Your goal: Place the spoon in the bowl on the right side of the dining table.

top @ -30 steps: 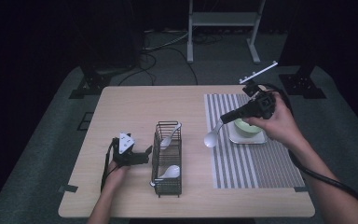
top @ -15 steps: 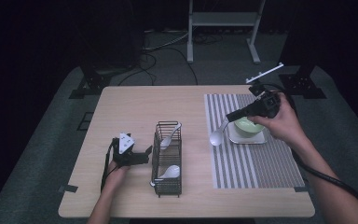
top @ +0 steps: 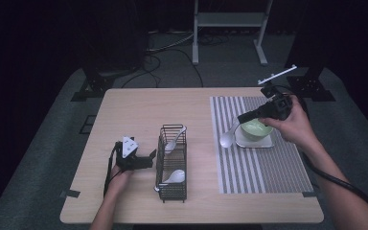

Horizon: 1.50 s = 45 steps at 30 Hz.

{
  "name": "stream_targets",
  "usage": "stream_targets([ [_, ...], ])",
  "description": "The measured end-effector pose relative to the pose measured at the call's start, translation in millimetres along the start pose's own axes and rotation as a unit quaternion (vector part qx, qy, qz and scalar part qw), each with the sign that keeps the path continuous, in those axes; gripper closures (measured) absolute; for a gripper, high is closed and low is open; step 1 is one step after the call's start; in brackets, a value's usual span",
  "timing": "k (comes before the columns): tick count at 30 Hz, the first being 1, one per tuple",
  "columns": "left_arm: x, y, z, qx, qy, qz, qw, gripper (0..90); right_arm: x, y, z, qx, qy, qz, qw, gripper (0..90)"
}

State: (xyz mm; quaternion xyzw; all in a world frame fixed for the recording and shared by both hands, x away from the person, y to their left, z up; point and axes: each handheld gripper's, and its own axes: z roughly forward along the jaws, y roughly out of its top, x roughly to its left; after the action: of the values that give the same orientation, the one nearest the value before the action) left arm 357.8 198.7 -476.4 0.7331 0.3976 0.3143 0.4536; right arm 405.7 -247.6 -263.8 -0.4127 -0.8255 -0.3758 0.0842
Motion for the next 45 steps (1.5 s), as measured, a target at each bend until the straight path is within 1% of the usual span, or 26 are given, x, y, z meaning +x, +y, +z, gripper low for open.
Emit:
stream_targets([
  [8, 0.1, 0.1, 0.0, 0.001, 0.000, -0.001, 1.0000, 0.0, -8.1, -0.3, -3.2, -0.005, -0.012, 0.010, 0.9999, 85.6],
  [27, 0.1, 0.1, -0.1, 0.001, 0.001, 0.000, 1.0000, 0.0, -31.1, -5.8, -12.9, -0.017, -0.030, 0.039, 0.9986, 85.6],
  [35, 0.1, 0.1, 0.0, 0.001, 0.001, 0.001, 1.0000, 0.0, -43.0, -9.3, -16.0, -0.022, -0.037, 0.057, 0.9974, 85.6],
  [45, 0.0, 0.1, -0.1, 0.001, 0.001, 0.002, 1.0000, 0.0, -55.6, -10.7, -20.4, -0.029, -0.048, 0.074, 0.9957, 85.6],
])
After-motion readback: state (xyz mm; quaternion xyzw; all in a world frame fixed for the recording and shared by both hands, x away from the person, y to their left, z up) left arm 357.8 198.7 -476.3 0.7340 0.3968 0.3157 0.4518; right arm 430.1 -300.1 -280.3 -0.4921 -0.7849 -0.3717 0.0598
